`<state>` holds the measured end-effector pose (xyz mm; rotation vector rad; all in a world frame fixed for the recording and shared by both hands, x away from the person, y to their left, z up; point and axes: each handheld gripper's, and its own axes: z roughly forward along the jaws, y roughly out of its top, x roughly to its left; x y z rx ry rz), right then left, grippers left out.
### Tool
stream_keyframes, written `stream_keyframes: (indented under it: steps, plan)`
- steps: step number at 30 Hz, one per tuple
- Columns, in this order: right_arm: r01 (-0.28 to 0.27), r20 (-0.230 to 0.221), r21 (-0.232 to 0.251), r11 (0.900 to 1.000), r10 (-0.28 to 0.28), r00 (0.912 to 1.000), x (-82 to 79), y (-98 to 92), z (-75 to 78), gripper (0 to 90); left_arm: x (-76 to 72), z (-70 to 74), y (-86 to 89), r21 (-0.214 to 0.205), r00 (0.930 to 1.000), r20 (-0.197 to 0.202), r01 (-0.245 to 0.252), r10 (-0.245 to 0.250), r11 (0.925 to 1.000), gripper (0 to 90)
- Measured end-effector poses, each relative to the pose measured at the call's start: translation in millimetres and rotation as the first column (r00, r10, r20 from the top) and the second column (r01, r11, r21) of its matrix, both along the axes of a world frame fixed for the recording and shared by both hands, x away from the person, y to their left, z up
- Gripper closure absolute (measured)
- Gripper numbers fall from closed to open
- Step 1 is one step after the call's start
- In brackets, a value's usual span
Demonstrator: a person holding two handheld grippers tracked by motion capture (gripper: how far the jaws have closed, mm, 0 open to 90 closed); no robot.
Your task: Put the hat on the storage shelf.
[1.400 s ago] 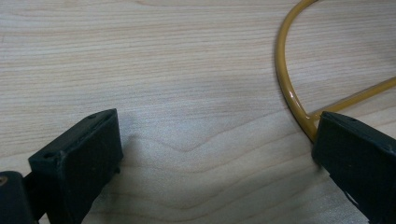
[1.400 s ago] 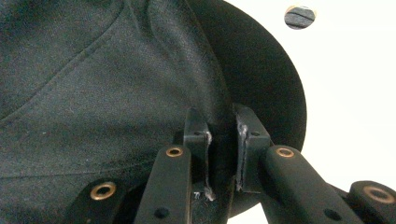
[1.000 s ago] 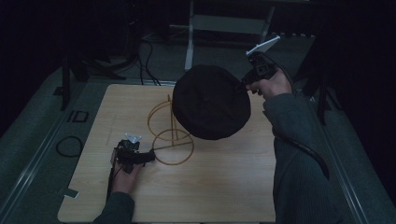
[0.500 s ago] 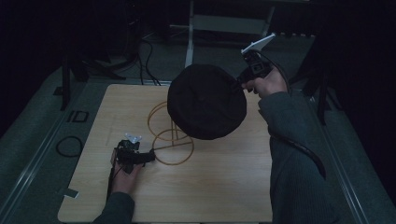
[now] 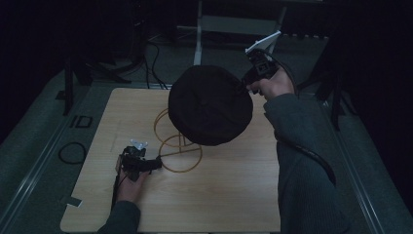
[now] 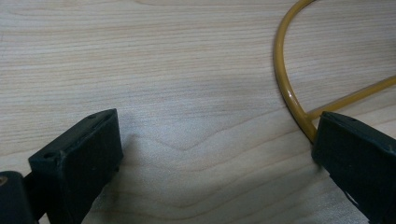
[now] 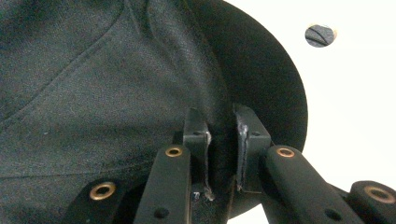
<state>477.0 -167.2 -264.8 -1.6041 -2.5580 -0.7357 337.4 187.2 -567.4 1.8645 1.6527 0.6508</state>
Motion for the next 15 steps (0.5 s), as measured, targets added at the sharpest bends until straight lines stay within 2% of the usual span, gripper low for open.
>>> stream_keyframes:
  steps: [15]
  plan:
    - [-0.044, 0.014, -0.009, 0.999, 0.044, 0.9989, 1.3, 27.7, -1.7, 77.6, -0.2, -0.1, -0.5, -0.002, 1.0, 0.002, -0.006, 0.006, 1.0, 1.2]
